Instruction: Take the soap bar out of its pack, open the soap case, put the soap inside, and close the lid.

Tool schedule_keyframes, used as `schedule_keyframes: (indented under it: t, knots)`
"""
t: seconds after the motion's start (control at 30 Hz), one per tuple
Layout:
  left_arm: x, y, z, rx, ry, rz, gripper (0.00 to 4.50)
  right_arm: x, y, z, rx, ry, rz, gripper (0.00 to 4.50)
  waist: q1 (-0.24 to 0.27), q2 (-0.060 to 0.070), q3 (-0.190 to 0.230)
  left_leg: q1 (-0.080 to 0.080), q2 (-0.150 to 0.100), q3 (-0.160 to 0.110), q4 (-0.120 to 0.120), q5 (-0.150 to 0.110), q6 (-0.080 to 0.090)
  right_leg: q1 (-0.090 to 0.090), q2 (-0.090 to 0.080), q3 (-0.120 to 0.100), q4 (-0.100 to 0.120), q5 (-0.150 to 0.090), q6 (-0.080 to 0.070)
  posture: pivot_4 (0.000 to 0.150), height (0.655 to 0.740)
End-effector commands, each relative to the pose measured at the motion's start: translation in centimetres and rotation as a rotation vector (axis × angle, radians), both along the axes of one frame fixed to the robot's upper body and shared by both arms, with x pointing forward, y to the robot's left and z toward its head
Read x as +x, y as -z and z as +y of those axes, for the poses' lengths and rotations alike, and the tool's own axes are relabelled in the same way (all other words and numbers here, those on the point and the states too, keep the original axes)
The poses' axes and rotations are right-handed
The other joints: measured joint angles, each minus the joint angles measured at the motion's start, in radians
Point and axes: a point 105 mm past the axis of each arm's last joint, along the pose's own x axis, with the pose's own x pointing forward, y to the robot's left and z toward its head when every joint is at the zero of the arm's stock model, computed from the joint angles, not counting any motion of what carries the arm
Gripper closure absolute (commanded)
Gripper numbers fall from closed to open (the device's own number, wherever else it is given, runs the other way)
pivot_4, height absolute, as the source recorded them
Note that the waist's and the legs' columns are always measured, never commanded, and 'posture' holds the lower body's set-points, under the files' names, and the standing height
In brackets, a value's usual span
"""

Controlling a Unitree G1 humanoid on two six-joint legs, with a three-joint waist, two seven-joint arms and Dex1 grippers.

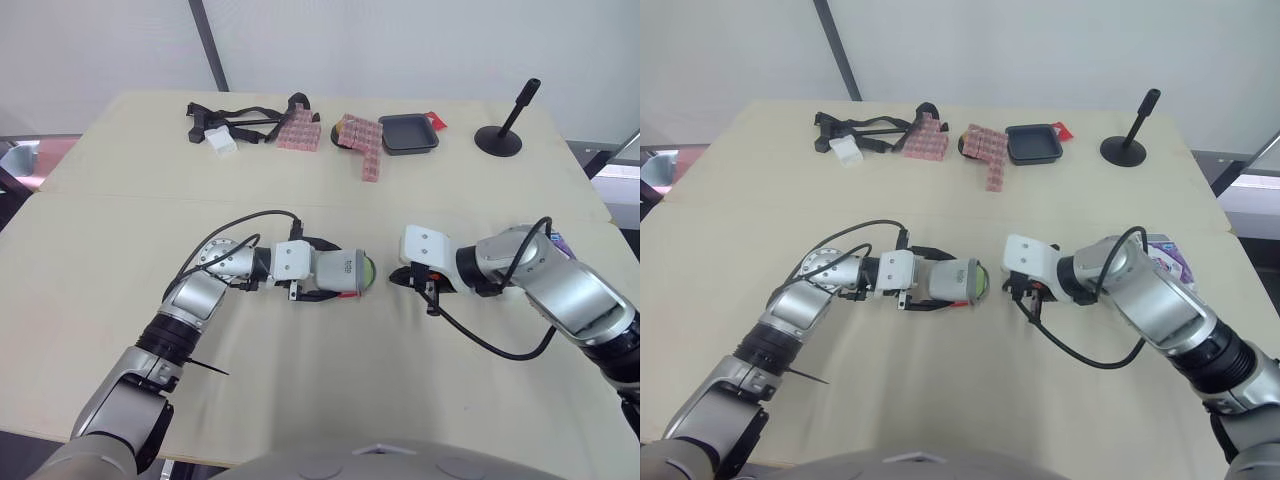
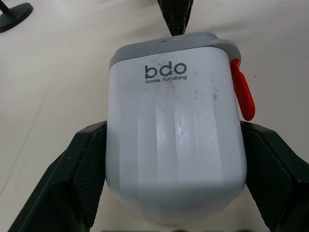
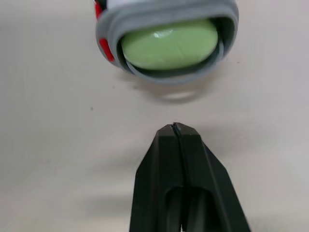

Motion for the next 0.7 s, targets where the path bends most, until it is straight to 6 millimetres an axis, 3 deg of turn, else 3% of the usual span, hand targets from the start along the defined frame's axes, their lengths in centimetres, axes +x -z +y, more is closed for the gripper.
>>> schedule_keyframes:
  t: [0.03,0.43,0.7]
  knots:
    - [0.1,-1.4,-0.1,-0.026,0.016,-0.055,1.03,0.0,-1.0,0.9,0.022,-0.027,-0.054,4.48,0.000,0.000,0.000,0.000,0.000,0.000,0.000,0.000,0.000,0.000,0.000,0.000,0.000,0.000,0.000,0.150,0.7400]
    - [0.1,-1.5,-0.5,-0.034,0.018,-0.060,1.03,0.4,-1.1,3.2,0.023,-0.092,-0.086,4.48,0.000,0.000,0.000,0.000,0.000,0.000,0.000,0.000,0.000,0.000,0.000,0.000,0.000,0.000,0.000,0.150,0.7400]
    - [0.1,-1.5,-0.5,-0.037,0.013,-0.062,1.03,0.7,-0.9,2.7,-0.006,-0.083,-0.090,4.48,0.000,0.000,0.000,0.000,0.000,0.000,0.000,0.000,0.000,0.000,0.000,0.000,0.000,0.000,0.000,0.150,0.7400]
